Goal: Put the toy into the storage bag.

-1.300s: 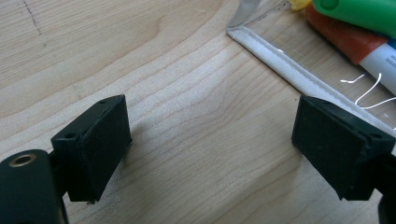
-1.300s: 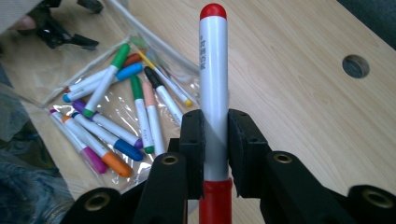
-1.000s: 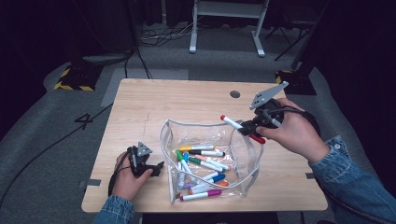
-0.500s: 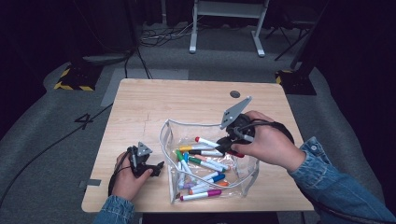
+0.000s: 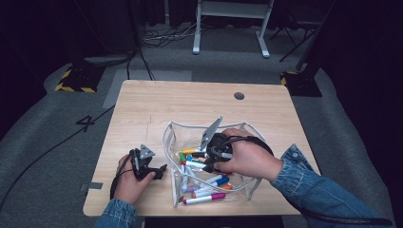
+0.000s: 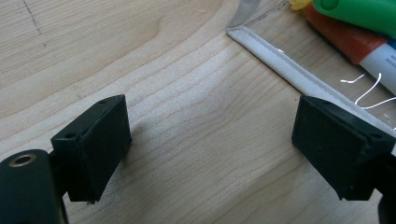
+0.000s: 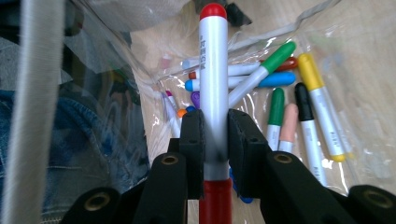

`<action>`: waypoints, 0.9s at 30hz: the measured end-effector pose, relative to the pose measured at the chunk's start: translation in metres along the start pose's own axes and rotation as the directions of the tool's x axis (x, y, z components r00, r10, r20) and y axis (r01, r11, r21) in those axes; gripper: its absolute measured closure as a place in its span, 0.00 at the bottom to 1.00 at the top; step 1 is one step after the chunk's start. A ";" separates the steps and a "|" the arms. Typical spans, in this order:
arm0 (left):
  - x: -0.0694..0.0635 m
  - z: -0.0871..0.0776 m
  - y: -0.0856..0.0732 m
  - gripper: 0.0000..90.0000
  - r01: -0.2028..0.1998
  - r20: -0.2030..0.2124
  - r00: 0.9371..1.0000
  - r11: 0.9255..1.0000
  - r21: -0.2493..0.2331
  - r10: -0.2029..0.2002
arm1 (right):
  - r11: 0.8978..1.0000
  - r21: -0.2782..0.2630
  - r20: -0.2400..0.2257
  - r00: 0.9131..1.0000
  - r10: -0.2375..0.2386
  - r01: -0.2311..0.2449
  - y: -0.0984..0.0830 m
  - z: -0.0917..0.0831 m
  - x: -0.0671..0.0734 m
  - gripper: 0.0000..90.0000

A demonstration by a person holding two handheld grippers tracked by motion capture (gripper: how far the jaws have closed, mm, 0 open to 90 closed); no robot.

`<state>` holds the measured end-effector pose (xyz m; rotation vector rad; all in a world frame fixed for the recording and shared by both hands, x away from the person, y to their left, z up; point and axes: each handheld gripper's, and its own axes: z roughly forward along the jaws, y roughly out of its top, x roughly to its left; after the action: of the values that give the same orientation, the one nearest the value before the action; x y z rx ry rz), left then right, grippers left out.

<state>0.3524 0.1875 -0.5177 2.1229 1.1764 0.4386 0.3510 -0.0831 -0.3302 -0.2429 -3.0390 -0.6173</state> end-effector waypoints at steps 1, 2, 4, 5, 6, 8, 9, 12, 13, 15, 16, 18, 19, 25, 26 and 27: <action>0.000 0.000 0.000 0.13 0.000 0.000 1.000 1.000 0.000 0.000 | 1.000 0.012 -0.008 1.000 -0.001 0.001 0.000 0.005 0.000 0.86; 0.000 0.000 0.000 0.13 0.000 0.000 1.000 1.000 0.000 0.000 | 1.000 0.021 -0.008 1.000 0.001 -0.001 0.001 0.008 0.000 0.86; 0.000 0.000 0.000 0.13 0.000 0.000 1.000 1.000 0.000 0.000 | 0.999 0.040 -0.014 1.000 -0.001 0.002 0.001 0.016 0.000 0.86; 0.000 0.000 0.000 0.13 0.000 0.000 1.000 1.000 0.000 0.000 | 0.999 0.050 -0.017 1.000 -0.001 0.001 0.001 0.020 0.000 0.86; 0.000 0.000 0.000 0.13 0.000 0.000 1.000 1.000 0.000 0.000 | 0.998 0.061 -0.021 1.000 0.001 0.000 0.001 0.024 -0.001 0.86; 0.000 0.000 0.000 0.13 0.000 0.000 1.000 1.000 0.000 0.000 | 0.997 0.077 -0.028 1.000 -0.003 0.005 0.000 0.032 -0.001 0.86; 0.000 0.000 0.000 0.13 0.000 0.000 1.000 1.000 0.000 0.000 | 0.996 0.092 -0.028 1.000 0.000 0.003 0.000 0.035 -0.001 0.86; 0.000 0.000 0.000 0.13 -0.001 0.001 1.000 1.000 0.000 0.001 | 0.992 0.121 -0.032 0.999 -0.014 0.018 -0.002 0.046 -0.001 0.86; 0.000 0.000 0.000 0.13 0.000 0.002 1.000 1.000 0.000 0.000 | 0.991 0.133 -0.034 0.999 -0.020 0.025 -0.003 0.049 -0.001 0.85; 0.000 0.000 0.000 0.13 0.001 0.005 1.000 1.000 0.000 -0.001 | 0.983 0.178 -0.057 0.998 -0.028 0.038 -0.006 0.055 -0.001 0.82; 0.000 0.000 0.000 0.13 0.001 0.003 1.000 1.000 0.000 -0.001 | 0.981 0.191 -0.048 0.998 -0.037 0.045 -0.007 0.056 -0.001 0.74; 0.000 0.000 0.000 0.13 0.002 0.005 1.000 1.000 0.000 -0.002 | 0.984 0.169 -0.017 0.998 -0.060 0.062 -0.010 0.058 -0.001 0.56; 0.000 0.000 0.000 0.13 0.002 0.005 1.000 1.000 0.000 -0.002 | 0.989 0.137 -0.008 0.999 -0.053 0.053 -0.011 0.057 -0.002 0.52; 0.000 0.000 0.000 0.13 0.002 0.005 1.000 1.000 0.000 -0.002 | 1.000 0.008 0.037 0.999 -0.019 0.019 -0.009 0.032 -0.006 0.45; 0.000 0.000 0.000 0.13 0.002 0.005 1.000 1.000 0.000 -0.002 | 1.000 -0.010 0.041 0.999 -0.010 0.010 -0.009 0.027 -0.006 0.45; 0.000 0.000 0.000 0.13 0.002 0.005 1.000 1.000 0.000 -0.002 | 1.000 -0.028 0.049 0.999 -0.006 0.008 -0.009 0.023 -0.007 0.45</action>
<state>0.3526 0.1872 -0.5179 2.1212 1.1759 0.4321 0.3561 -0.0839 -0.3550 -0.2518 -3.0808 -0.6643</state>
